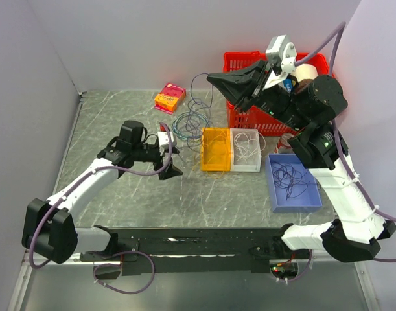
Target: Untangle the cables
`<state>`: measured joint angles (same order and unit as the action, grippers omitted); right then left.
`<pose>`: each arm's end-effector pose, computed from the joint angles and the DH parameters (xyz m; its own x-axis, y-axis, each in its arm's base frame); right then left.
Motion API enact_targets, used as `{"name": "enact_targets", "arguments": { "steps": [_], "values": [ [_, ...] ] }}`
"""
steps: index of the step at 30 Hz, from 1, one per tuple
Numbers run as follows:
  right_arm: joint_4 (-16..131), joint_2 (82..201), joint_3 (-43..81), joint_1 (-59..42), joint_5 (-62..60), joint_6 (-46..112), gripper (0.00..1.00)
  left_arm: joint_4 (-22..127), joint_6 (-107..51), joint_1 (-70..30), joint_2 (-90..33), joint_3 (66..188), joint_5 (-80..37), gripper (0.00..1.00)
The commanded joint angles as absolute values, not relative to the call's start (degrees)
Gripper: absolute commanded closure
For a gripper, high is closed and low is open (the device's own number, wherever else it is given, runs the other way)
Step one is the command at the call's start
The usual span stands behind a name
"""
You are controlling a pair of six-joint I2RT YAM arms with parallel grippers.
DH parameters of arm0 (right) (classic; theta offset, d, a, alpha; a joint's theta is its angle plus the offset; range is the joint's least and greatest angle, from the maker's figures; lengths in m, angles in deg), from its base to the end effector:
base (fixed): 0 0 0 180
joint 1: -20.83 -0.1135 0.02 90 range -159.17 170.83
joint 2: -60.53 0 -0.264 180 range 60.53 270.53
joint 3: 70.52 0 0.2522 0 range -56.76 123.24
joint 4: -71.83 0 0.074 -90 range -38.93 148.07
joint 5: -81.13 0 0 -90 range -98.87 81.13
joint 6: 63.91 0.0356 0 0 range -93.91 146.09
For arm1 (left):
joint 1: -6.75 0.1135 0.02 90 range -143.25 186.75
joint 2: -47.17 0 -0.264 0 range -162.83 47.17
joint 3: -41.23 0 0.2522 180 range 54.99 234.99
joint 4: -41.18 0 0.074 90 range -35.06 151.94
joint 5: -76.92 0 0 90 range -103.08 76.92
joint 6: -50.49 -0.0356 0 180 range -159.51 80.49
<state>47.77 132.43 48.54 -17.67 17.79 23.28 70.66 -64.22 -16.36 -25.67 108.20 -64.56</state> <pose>0.1519 0.1412 0.5909 0.3498 0.2222 -0.9101 -0.8632 0.4539 -0.2209 0.2387 -0.1322 0.2843 -0.1359 0.3410 -0.9302 0.9777 0.1979 -0.0703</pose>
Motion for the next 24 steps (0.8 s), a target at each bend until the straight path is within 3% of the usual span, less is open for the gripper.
{"name": "enact_targets", "arguments": {
  "steps": [1,6,15,24],
  "values": [
    [47.26,133.57,51.79,-17.93,17.85,23.45,1.00,60.74,-66.40,-16.81,-25.87,108.42,-62.38,0.04],
    [47.17,133.48,51.97,-18.01,17.41,23.45,1.00,63.01,-69.91,-17.59,-26.22,107.81,-69.57,0.04],
    [47.00,133.48,51.70,-18.01,16.62,24.06,1.00,79.53,-94.59,-19.79,-26.40,108.07,-83.21,0.04],
    [48.05,133.92,50.91,-18.19,16.53,25.12,1.00,57.77,-69.24,-22.60,-27.19,105.80,-72.95,0.02]
  ]
}}
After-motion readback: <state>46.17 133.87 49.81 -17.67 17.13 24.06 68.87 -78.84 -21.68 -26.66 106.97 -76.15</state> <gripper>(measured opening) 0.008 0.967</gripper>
